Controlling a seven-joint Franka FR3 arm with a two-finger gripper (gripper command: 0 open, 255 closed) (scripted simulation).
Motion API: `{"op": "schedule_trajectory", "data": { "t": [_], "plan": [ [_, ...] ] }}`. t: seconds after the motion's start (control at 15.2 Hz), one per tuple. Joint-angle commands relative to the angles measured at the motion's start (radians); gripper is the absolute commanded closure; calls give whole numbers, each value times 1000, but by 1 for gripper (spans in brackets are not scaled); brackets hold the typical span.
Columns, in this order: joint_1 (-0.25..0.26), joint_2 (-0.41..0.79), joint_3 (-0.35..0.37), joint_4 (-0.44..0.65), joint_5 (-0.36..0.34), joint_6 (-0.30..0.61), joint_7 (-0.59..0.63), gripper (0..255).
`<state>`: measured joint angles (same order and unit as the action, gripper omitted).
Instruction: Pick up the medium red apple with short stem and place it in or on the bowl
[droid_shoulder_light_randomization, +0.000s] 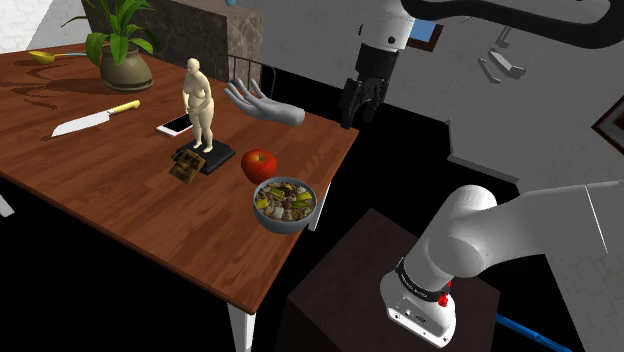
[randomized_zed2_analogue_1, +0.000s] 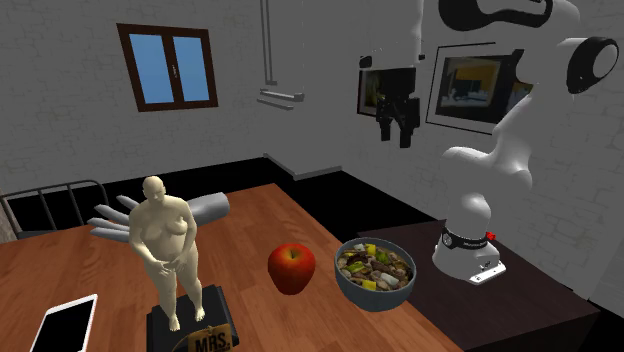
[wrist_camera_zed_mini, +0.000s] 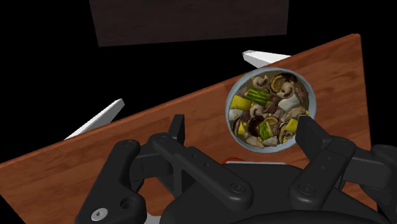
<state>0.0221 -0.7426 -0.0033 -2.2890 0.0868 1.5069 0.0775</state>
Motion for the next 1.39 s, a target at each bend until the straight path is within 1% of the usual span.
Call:
{"op": "schedule_trajectory", "data": {
  "t": [0.0,0.33,0.66,0.99,1.32],
  "plan": [
    [0,0,0,0,0,0,0,0],
    [9,125,21,-20,-1,174,-9,0],
    [16,274,42,-5,-7,335,-14,0],
    [22,439,62,47,-21,476,-13,0],
    [26,614,79,133,-46,591,-5,0]
  ]
}}
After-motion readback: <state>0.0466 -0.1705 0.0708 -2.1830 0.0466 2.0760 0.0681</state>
